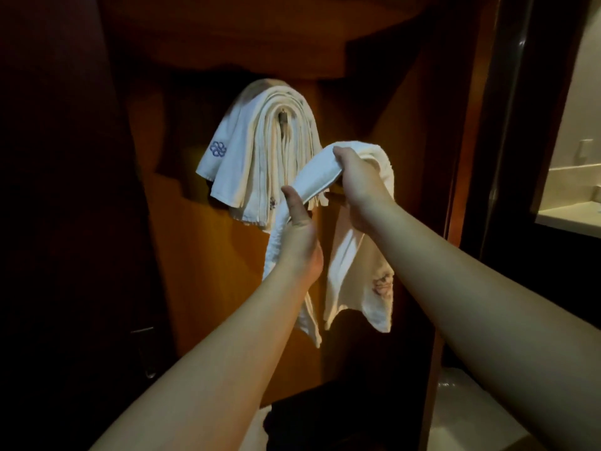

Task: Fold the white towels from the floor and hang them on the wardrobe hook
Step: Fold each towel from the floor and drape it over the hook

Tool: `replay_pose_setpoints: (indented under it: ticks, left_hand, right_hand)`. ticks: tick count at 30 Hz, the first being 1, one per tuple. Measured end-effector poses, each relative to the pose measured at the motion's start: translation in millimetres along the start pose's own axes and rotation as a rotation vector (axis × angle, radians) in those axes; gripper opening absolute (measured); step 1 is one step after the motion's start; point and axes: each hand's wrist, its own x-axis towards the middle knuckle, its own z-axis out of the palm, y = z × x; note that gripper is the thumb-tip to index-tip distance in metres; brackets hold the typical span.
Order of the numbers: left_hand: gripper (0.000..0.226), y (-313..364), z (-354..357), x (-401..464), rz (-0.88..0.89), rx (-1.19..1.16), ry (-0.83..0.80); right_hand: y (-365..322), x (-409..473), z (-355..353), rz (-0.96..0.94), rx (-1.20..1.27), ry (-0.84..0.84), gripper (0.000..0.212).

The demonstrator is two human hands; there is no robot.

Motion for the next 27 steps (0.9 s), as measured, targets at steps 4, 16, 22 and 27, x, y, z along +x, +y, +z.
replay_pose_setpoints:
  ticks: [4, 16, 22, 27]
  left_hand:
    - [0.062, 11.0, -2.4, 49.8, 0.066, -0.072, 0.110]
    - [0.022, 89.0, -30.1, 187.3, 0.271, 0.244, 0.233]
    - [0.060, 127.9, -30.7, 228.6, 0.303, 0.485, 0.191]
    - [0.034, 157.8, -31.6, 266.0, 0.343, 0.485, 0.146]
  right_hand:
    - [16.1, 50.1, -14.8, -0.158, -0.324, -0.058, 0.033]
    - [4.4, 186.0, -37.8, -0.271, -0.554, -0.400, 0.088]
    - [-6.8, 252.1, -24.4, -0.304, -0.344, -0.547, 0.059]
    - [-30.9, 305.1, -7.1, -0.439, -0.373, -0.366, 0.083]
